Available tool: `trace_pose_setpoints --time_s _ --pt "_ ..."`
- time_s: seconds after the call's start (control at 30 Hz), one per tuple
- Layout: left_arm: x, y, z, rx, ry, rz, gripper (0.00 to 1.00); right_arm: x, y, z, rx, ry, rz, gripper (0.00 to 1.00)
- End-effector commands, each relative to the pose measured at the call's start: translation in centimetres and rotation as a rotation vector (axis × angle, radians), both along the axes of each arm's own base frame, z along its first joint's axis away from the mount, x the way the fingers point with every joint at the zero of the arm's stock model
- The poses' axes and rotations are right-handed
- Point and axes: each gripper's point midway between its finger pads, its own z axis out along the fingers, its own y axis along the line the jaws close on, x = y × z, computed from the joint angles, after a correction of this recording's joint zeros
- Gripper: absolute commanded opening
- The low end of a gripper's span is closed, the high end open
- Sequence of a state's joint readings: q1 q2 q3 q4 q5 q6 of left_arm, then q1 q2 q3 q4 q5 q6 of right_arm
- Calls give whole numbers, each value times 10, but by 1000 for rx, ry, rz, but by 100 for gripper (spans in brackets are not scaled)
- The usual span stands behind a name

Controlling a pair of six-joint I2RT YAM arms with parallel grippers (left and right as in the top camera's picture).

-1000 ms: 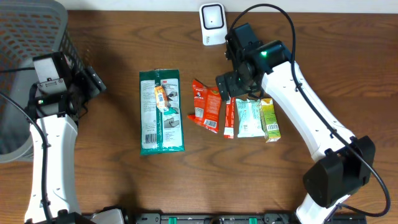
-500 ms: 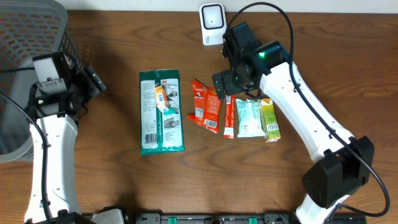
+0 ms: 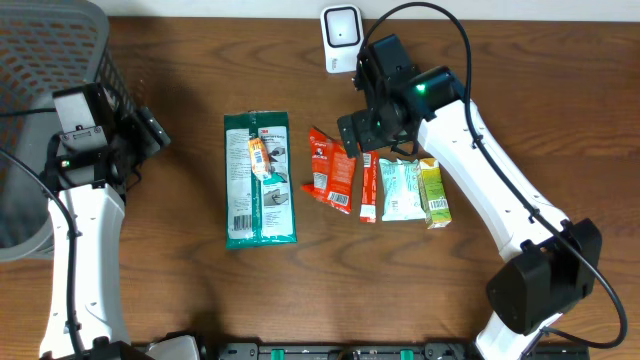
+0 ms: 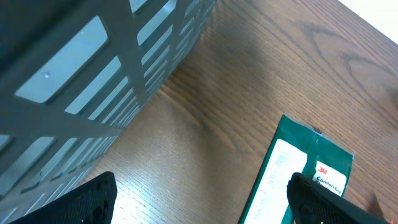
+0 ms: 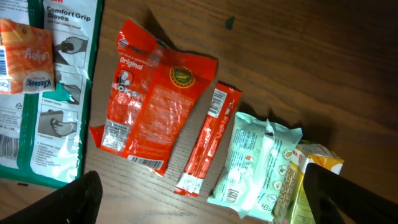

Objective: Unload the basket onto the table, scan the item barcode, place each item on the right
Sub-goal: 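Move the right gripper along the row to the yellow POKKA carton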

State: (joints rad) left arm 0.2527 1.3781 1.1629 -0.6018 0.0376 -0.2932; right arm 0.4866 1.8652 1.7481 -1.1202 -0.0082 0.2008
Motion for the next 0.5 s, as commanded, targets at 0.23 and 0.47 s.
trace_pose_setpoints --time_s 0.23,0.47 --pt "-1 8 12 23 -26 33 88 -7 1 -19 -4 40 -1 99" --pt "-1 8 12 23 -26 33 88 -4 3 -38 2 28 -1 99"
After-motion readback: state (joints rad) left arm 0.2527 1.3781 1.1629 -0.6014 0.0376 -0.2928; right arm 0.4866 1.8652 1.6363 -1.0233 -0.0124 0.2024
